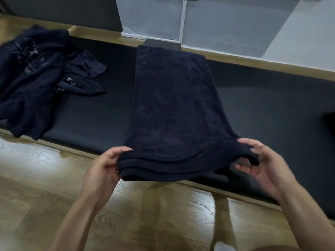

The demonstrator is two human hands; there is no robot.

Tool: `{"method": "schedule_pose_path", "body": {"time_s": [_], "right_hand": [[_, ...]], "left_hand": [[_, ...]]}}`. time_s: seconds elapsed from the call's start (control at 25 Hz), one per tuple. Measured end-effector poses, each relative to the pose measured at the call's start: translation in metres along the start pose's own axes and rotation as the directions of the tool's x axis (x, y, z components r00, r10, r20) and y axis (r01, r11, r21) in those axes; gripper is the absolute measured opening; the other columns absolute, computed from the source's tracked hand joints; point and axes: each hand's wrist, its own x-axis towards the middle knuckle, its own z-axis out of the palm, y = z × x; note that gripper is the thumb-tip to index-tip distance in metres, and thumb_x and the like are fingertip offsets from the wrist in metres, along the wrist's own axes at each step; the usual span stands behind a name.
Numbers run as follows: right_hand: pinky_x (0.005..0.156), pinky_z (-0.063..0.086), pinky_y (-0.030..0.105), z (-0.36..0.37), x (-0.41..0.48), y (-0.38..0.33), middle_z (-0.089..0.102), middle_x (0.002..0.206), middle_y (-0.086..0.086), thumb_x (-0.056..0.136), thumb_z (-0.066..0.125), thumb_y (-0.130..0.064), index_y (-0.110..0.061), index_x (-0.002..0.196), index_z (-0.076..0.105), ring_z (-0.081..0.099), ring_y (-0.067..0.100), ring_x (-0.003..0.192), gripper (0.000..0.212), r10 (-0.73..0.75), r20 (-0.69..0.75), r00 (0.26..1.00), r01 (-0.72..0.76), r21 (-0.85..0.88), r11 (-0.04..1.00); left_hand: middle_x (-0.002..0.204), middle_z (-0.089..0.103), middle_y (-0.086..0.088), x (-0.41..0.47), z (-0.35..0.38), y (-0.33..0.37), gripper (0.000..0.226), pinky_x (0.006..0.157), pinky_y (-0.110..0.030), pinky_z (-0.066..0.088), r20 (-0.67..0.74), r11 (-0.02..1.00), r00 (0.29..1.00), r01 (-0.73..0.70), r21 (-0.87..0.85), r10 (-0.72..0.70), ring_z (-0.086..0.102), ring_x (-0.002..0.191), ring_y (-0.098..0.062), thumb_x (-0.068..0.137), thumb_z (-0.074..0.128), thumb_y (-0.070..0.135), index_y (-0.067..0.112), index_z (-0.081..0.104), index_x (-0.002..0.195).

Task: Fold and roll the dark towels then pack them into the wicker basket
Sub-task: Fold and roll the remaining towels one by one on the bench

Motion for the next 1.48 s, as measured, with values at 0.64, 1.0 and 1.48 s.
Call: {"method": "schedule_pose_path", "body": {"time_s": [0.64,1.0,1.48], "right_hand": [[0.068,0.053,0.035,0.011,0.068,-0.005,0.068,0.068,0.004,0.080,0.076,-0.041,-0.018,0.089,0.059,0.067,0.024,0.068,0.030,-0.285,-0.265,0.921,-0.152,-0.919,0.364],[0.106,0.037,0.036,0.033,0.060,0.074,0.062,0.132,-0.003,0.094,0.049,-0.041,-0.023,0.124,0.066,0.058,0.020,0.123,0.039,-0.366,0.772,0.520,0.662,-0.634,-0.399],[0.096,0.036,0.037,0.062,0.083,0.034,0.056,0.100,-0.024,0.090,0.068,-0.030,-0.039,0.097,0.073,0.050,0.007,0.100,0.012,-0.197,0.549,0.812,0.579,-0.798,0.164]], "left_hand": [[0.065,0.045,-0.007,0.069,0.008,-0.001,0.046,0.053,-0.029,0.037,-0.379,0.787,0.924,0.274,0.554,-0.054,0.043,0.052,-0.020,0.083,0.074,0.046,0.009,0.051,0.067],[0.056,0.044,-0.006,0.078,0.010,-0.010,0.054,0.048,-0.027,0.038,-0.509,0.760,0.858,0.378,0.528,-0.073,0.045,0.045,-0.022,0.083,0.074,0.047,0.010,0.043,0.057],[0.141,0.054,-0.013,0.052,0.018,-0.073,0.086,0.109,-0.049,0.039,0.666,-0.527,0.707,-0.482,0.700,0.238,0.051,0.131,-0.032,0.073,0.081,0.044,0.013,0.043,0.143]]}}
